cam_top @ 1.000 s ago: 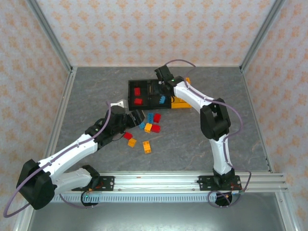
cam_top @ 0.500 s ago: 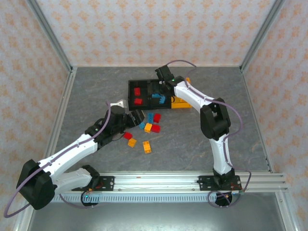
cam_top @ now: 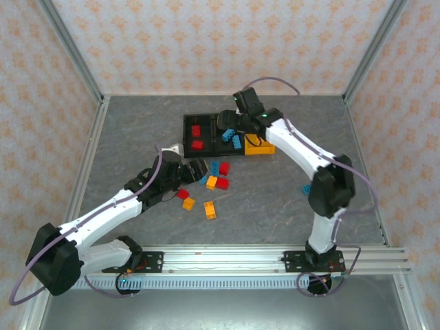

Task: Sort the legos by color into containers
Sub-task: Pick up the lego from the center of the table.

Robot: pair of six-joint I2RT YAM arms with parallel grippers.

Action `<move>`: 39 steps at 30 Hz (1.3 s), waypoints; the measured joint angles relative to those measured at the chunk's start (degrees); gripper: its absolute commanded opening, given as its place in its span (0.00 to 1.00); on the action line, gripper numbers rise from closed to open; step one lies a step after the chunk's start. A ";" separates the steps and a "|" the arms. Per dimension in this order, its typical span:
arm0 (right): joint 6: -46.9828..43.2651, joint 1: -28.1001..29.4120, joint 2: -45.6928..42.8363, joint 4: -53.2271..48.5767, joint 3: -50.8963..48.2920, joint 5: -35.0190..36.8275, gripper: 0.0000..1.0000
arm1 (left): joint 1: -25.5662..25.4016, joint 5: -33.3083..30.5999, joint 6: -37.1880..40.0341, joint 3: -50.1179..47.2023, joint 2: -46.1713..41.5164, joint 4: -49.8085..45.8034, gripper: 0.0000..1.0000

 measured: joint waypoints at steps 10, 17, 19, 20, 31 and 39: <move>0.90 0.13 -15.96 3.23 -24.17 -0.04 0.75 | 0.00 2.45 3.63 4.70 6.64 -2.69 0.75; 2.34 1.27 -16.13 4.24 -31.56 -1.31 0.76 | 0.00 2.23 3.78 4.15 6.51 -2.60 0.75; 3.02 1.97 -16.13 5.42 -32.17 -1.68 0.76 | 0.00 2.19 3.41 2.56 5.51 -2.60 0.75; 3.34 2.36 -16.04 5.99 -32.37 -1.79 0.76 | 0.00 2.03 3.04 1.66 5.01 -2.62 0.75; 6.56 4.98 -4.50 10.73 -29.24 -3.58 0.77 | -0.04 -0.83 0.85 -3.58 -0.52 -3.93 0.75; 7.91 5.38 2.25 12.07 -23.82 -4.44 0.76 | -0.04 -0.98 -0.31 -5.38 -0.96 -3.87 0.75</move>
